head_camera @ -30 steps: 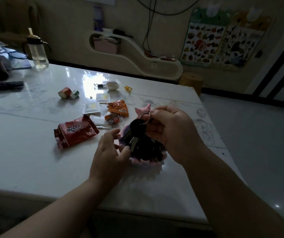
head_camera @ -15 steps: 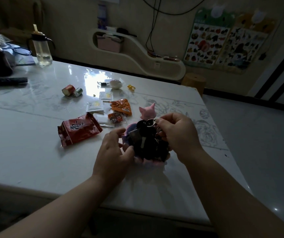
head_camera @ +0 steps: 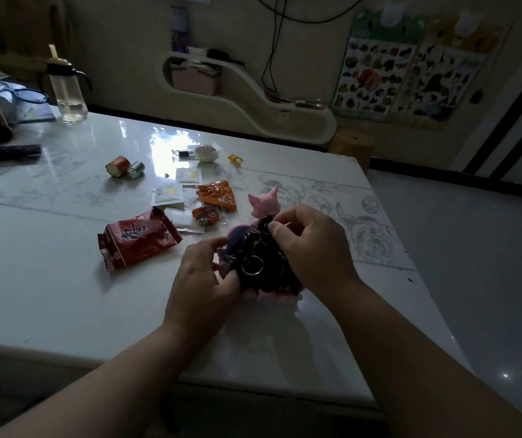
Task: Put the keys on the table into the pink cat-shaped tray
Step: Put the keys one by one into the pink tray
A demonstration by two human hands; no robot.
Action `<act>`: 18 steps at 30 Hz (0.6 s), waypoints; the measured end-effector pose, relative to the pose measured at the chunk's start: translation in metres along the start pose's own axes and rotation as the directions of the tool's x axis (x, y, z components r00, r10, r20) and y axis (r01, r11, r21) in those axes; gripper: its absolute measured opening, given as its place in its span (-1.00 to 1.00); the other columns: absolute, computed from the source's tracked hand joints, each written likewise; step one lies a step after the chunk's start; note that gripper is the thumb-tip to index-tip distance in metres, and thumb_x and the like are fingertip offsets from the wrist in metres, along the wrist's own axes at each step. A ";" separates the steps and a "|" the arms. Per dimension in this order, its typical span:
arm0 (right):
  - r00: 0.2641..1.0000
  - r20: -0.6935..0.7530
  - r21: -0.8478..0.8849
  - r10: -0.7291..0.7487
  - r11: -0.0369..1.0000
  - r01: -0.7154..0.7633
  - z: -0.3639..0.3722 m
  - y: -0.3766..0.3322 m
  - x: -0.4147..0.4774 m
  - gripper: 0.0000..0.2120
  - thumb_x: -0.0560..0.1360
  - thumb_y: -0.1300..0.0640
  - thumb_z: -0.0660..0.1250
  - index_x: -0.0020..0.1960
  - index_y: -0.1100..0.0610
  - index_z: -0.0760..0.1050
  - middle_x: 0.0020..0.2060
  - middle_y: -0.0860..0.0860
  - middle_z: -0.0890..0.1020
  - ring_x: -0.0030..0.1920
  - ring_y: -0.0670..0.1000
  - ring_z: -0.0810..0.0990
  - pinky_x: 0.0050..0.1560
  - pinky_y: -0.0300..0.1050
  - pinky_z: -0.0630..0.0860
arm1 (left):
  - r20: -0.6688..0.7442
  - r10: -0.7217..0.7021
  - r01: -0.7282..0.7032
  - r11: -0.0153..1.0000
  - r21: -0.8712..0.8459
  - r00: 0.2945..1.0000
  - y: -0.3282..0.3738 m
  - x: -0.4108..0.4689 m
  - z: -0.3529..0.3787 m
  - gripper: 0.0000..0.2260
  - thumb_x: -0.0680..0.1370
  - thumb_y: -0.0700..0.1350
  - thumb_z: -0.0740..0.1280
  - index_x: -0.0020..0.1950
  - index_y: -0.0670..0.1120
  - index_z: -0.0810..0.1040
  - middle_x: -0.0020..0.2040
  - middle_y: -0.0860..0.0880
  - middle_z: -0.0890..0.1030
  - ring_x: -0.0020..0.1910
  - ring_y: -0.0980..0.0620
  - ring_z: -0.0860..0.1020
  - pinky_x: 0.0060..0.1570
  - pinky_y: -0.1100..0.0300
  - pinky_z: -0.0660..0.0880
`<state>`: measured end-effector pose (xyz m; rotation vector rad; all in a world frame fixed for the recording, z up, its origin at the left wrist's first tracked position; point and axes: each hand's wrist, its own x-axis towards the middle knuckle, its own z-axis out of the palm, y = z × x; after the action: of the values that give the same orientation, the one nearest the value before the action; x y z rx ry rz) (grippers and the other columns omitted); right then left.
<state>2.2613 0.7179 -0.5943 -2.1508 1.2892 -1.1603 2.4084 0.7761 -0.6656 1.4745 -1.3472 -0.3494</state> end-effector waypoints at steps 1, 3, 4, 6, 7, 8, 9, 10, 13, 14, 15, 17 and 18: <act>0.998 0.016 0.007 -0.059 0.998 0.059 -0.001 -0.001 -0.002 -0.92 0.43 -0.01 0.33 -0.16 -0.02 0.55 -0.34 -0.14 0.55 -0.30 -0.17 0.54 -0.37 -0.42 0.39 | 0.005 0.000 0.000 1.000 -0.002 1.000 0.000 0.000 0.000 -0.60 0.41 -0.19 0.37 0.22 -0.02 0.41 0.04 0.00 0.41 -0.10 0.10 0.49 -0.26 0.32 0.41; 0.975 0.115 -0.024 -0.190 0.981 0.194 -0.001 -0.003 -0.006 -0.79 0.39 -0.10 0.35 -0.07 -0.01 0.58 -0.27 -0.10 0.55 -0.27 -0.14 0.52 -0.29 -0.31 0.46 | 0.013 0.001 -0.001 1.000 -0.005 1.000 0.001 0.000 -0.001 -0.60 0.41 -0.20 0.37 0.21 -0.02 0.41 0.04 0.01 0.40 -0.08 0.08 0.49 -0.23 0.29 0.43; 0.956 0.184 -0.071 -0.229 0.967 0.246 0.000 -0.003 -0.009 -0.73 0.37 -0.14 0.35 -0.02 -0.02 0.57 -0.22 -0.09 0.52 -0.24 -0.12 0.50 -0.26 -0.27 0.47 | 0.015 0.005 -0.005 1.000 -0.005 1.000 0.001 0.000 -0.001 -0.61 0.41 -0.19 0.36 0.21 -0.02 0.40 0.04 0.02 0.39 -0.08 0.07 0.49 -0.22 0.28 0.44; 0.920 0.296 -0.165 -0.256 0.935 0.313 0.004 -0.003 -0.014 -0.71 0.37 -0.13 0.37 0.04 -0.05 0.57 -0.15 -0.07 0.50 -0.18 -0.09 0.48 -0.22 -0.21 0.50 | 0.013 0.008 -0.008 1.000 0.004 1.000 0.002 0.000 -0.001 -0.60 0.41 -0.18 0.36 0.22 -0.02 0.40 0.05 0.02 0.39 -0.08 0.08 0.48 -0.21 0.28 0.42; 0.910 0.325 -0.189 -0.256 0.926 0.328 0.004 -0.002 -0.015 -0.74 0.38 -0.09 0.39 0.03 -0.05 0.58 -0.14 -0.05 0.51 -0.17 -0.07 0.48 -0.22 -0.18 0.50 | 0.012 0.005 -0.005 1.000 0.012 1.000 0.001 0.000 -0.001 -0.60 0.41 -0.19 0.36 0.23 -0.02 0.40 0.06 0.01 0.39 -0.09 0.09 0.48 -0.21 0.29 0.41; 0.907 0.337 -0.197 -0.251 0.924 0.328 0.004 -0.001 -0.014 -0.78 0.38 -0.05 0.40 0.01 -0.04 0.59 -0.13 -0.04 0.51 -0.17 -0.06 0.49 -0.22 -0.15 0.50 | 0.008 0.004 -0.004 1.000 0.019 1.000 0.001 0.000 -0.001 -0.59 0.40 -0.21 0.35 0.23 -0.03 0.40 0.06 0.00 0.40 -0.09 0.10 0.48 -0.23 0.31 0.40; 0.908 0.342 -0.203 -0.241 0.925 0.322 0.001 0.001 -0.014 -0.82 0.39 -0.02 0.40 -0.02 -0.03 0.61 -0.14 -0.03 0.51 -0.18 -0.05 0.49 -0.23 -0.14 0.50 | 0.008 0.002 -0.002 1.000 0.024 1.000 0.001 0.000 -0.001 -0.59 0.40 -0.21 0.35 0.23 -0.03 0.40 0.05 0.00 0.40 -0.10 0.10 0.48 -0.25 0.32 0.38; 0.911 0.337 -0.220 -0.236 0.922 0.320 -0.002 0.003 -0.012 -0.85 0.40 0.02 0.40 -0.04 -0.02 0.61 -0.14 -0.02 0.51 -0.18 -0.03 0.49 -0.24 -0.11 0.50 | 0.006 0.003 -0.003 1.000 0.025 1.000 0.001 0.000 0.000 -0.59 0.40 -0.22 0.35 0.23 -0.04 0.40 0.04 0.00 0.40 -0.10 0.10 0.48 -0.26 0.33 0.37; 0.925 0.315 -0.298 -0.210 0.904 0.307 -0.009 0.011 -0.009 -0.86 0.43 0.09 0.36 -0.02 0.01 0.62 -0.11 0.04 0.55 -0.17 0.03 0.52 -0.23 -0.09 0.50 | 0.005 0.002 -0.002 1.000 0.027 1.000 0.001 0.000 0.000 -0.59 0.39 -0.23 0.35 0.22 -0.04 0.41 0.03 -0.01 0.40 -0.10 0.07 0.48 -0.26 0.31 0.38; 0.931 0.308 -0.301 -0.198 0.907 0.293 -0.010 0.012 -0.010 -0.86 0.44 0.09 0.35 -0.02 0.00 0.62 -0.10 0.04 0.56 -0.15 0.03 0.52 -0.22 -0.10 0.49 | 0.003 0.003 -0.003 1.000 0.025 1.000 0.000 0.001 0.000 -0.59 0.39 -0.24 0.35 0.22 -0.04 0.41 0.03 -0.02 0.40 -0.10 0.06 0.48 -0.25 0.28 0.39; 0.934 0.305 -0.291 -0.187 0.915 0.278 -0.010 0.012 -0.011 -0.86 0.45 0.08 0.35 -0.02 0.00 0.62 -0.10 0.03 0.57 -0.15 0.02 0.52 -0.21 -0.10 0.49 | 0.005 0.000 0.000 1.000 0.027 1.000 0.000 0.001 0.000 -0.59 0.39 -0.24 0.35 0.21 -0.04 0.42 0.03 -0.02 0.40 -0.10 0.05 0.49 -0.24 0.26 0.40; 0.935 0.298 -0.263 -0.190 0.926 0.272 -0.009 0.011 -0.013 -0.86 0.45 0.06 0.34 -0.03 -0.01 0.63 -0.11 0.02 0.57 -0.15 0.02 0.53 -0.21 -0.09 0.49 | 0.005 0.001 -0.001 0.999 0.037 1.000 0.000 0.001 0.000 -0.59 0.38 -0.24 0.35 0.21 -0.04 0.42 0.03 -0.03 0.40 -0.11 0.04 0.49 -0.23 0.25 0.41; 0.936 0.291 -0.252 -0.200 0.927 0.276 -0.009 0.011 -0.013 -0.87 0.44 0.06 0.35 -0.04 -0.01 0.63 -0.13 0.02 0.57 -0.16 0.02 0.53 -0.22 -0.08 0.50 | 0.006 0.000 0.000 0.999 0.041 1.000 0.000 0.000 0.001 -0.59 0.38 -0.24 0.35 0.21 -0.05 0.42 0.03 -0.03 0.40 -0.11 0.03 0.49 -0.23 0.26 0.41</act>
<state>2.2447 0.7248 -0.6021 -2.6348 1.1595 -0.7690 2.4083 0.7754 -0.6660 1.5088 -1.3665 -0.3278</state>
